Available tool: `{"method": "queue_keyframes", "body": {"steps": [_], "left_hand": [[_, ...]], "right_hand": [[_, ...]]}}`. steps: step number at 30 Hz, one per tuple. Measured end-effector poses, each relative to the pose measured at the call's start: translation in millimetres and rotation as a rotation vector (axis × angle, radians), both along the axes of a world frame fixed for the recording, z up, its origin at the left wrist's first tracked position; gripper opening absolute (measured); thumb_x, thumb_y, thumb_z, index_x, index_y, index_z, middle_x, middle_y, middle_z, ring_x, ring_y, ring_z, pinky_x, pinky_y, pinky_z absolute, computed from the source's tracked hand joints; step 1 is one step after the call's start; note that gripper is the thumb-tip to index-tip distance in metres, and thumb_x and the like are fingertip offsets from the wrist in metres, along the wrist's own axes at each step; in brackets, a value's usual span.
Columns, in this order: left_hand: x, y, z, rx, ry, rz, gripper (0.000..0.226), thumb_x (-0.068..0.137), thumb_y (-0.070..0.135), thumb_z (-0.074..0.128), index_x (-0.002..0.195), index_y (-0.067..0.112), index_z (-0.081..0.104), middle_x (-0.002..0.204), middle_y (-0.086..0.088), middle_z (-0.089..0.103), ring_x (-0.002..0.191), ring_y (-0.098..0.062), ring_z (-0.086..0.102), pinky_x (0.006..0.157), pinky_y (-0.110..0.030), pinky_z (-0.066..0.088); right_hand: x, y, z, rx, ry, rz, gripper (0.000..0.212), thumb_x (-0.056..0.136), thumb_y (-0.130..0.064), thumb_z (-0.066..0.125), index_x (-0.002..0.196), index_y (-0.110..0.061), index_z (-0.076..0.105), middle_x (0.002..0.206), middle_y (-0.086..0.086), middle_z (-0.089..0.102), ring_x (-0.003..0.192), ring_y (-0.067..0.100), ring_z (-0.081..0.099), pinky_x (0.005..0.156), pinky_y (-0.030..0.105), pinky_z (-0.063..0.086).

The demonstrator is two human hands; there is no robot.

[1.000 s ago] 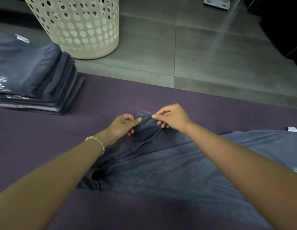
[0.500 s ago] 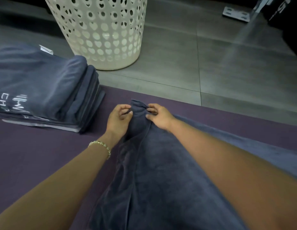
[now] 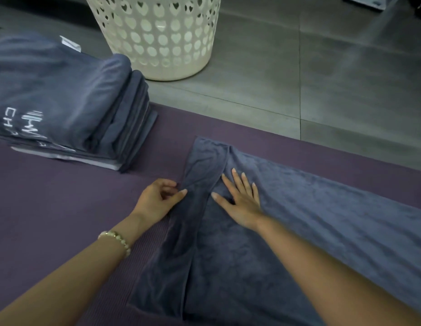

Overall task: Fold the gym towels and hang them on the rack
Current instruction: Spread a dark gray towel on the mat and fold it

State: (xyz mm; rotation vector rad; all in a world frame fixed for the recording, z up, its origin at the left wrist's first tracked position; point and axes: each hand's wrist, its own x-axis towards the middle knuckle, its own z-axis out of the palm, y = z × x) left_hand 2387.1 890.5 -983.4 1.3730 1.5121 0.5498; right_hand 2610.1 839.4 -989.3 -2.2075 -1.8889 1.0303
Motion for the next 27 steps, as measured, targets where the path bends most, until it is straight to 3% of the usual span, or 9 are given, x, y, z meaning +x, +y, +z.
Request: {"method": "queue_keyframes", "body": {"steps": [5, 7, 8, 10, 12, 15, 18, 22, 27], "left_hand": [[-9, -20, 6, -0.128, 0.054, -0.107, 0.03, 0.079, 0.037, 0.074, 0.085, 0.011, 0.06, 0.076, -0.003, 0.062, 0.071, -0.017, 0.061, 0.066, -0.035, 0.058], [-15, -35, 13, -0.153, 0.136, -0.201, 0.037, 0.079, 0.045, 0.071, 0.074, 0.011, 0.056, 0.068, -0.002, 0.058, 0.063, -0.014, 0.057, 0.066, -0.033, 0.054], [-19, -45, 16, -0.156, 0.196, -0.241, 0.04, 0.08, 0.049, 0.069, 0.07, 0.013, 0.055, 0.066, 0.0, 0.058, 0.061, -0.013, 0.055, 0.065, -0.03, 0.051], [-29, -63, 21, -0.167, 0.279, -0.285, 0.042, 0.081, 0.052, 0.066, 0.066, 0.014, 0.056, 0.066, 0.002, 0.061, 0.061, -0.01, 0.057, 0.063, -0.023, 0.049], [-42, -79, 24, -0.217, 0.262, -0.294, 0.04, 0.082, 0.052, 0.065, 0.076, 0.012, 0.066, 0.075, 0.003, 0.069, 0.069, -0.009, 0.066, 0.068, -0.023, 0.054], [-59, -104, 32, -0.324, 0.164, -0.255, 0.036, 0.079, 0.049, 0.069, 0.094, 0.016, 0.072, 0.091, 0.005, 0.074, 0.085, -0.008, 0.07, 0.08, -0.024, 0.056], [-66, -129, 36, -0.419, 0.066, -0.175, 0.031, 0.077, 0.041, 0.075, 0.096, 0.018, 0.071, 0.091, 0.006, 0.074, 0.082, -0.005, 0.071, 0.074, -0.018, 0.055], [-72, -157, 33, -0.532, -0.088, 0.059, 0.028, 0.077, 0.027, 0.077, 0.098, 0.01, 0.069, 0.098, -0.001, 0.073, 0.085, -0.01, 0.07, 0.067, -0.02, 0.058], [-74, -186, 30, -0.588, -0.359, 0.329, 0.02, 0.083, 0.017, 0.071, 0.097, 0.003, 0.067, 0.1, -0.009, 0.072, 0.08, -0.012, 0.071, 0.064, -0.016, 0.056]], "right_hand": [[6, 9, 12, -0.091, 0.06, 0.021, 0.072, 0.091, -0.067, 0.032, 0.15, -0.041, 0.001, 0.156, -0.015, -0.023, 0.142, 0.008, -0.027, 0.115, 0.037, -0.018], [0, 1, 15, -0.032, 0.079, -0.018, 0.073, 0.09, -0.065, 0.04, 0.151, -0.035, 0.014, 0.16, -0.012, -0.01, 0.146, 0.01, -0.015, 0.119, 0.038, -0.009], [-7, -9, 15, 0.045, 0.149, -0.055, 0.068, 0.089, -0.06, 0.048, 0.148, -0.031, 0.029, 0.16, -0.009, 0.007, 0.147, 0.011, 0.0, 0.12, 0.037, 0.003], [-20, -38, 19, 0.22, 0.39, -0.11, 0.042, 0.087, -0.044, 0.064, 0.125, -0.028, 0.056, 0.137, -0.01, 0.046, 0.129, 0.005, 0.039, 0.107, 0.027, 0.032], [-29, -73, 25, 0.299, 0.536, -0.143, 0.015, 0.083, -0.029, 0.073, 0.094, -0.032, 0.064, 0.101, -0.015, 0.064, 0.09, 0.0, 0.058, 0.079, 0.019, 0.042], [-34, -121, 31, 0.184, 0.52, -0.103, 0.015, 0.079, -0.032, 0.077, 0.073, -0.027, 0.063, 0.069, -0.013, 0.065, 0.061, 0.001, 0.054, 0.06, 0.017, 0.043], [-35, -168, 29, 0.067, 0.465, -0.021, 0.019, 0.076, -0.036, 0.078, 0.068, -0.029, 0.062, 0.061, -0.017, 0.06, 0.054, 0.0, 0.048, 0.055, 0.017, 0.038], [-37, -205, 24, 0.092, 0.399, -0.099, 0.013, 0.076, -0.034, 0.078, 0.085, -0.03, 0.07, 0.081, -0.012, 0.064, 0.064, 0.003, 0.054, 0.067, 0.025, 0.048], [-52, -217, 19, 0.205, 0.224, -0.028, 0.038, 0.08, -0.046, 0.071, 0.111, -0.025, 0.066, 0.103, -0.011, 0.053, 0.087, 0.002, 0.049, 0.076, 0.023, 0.044]]}}
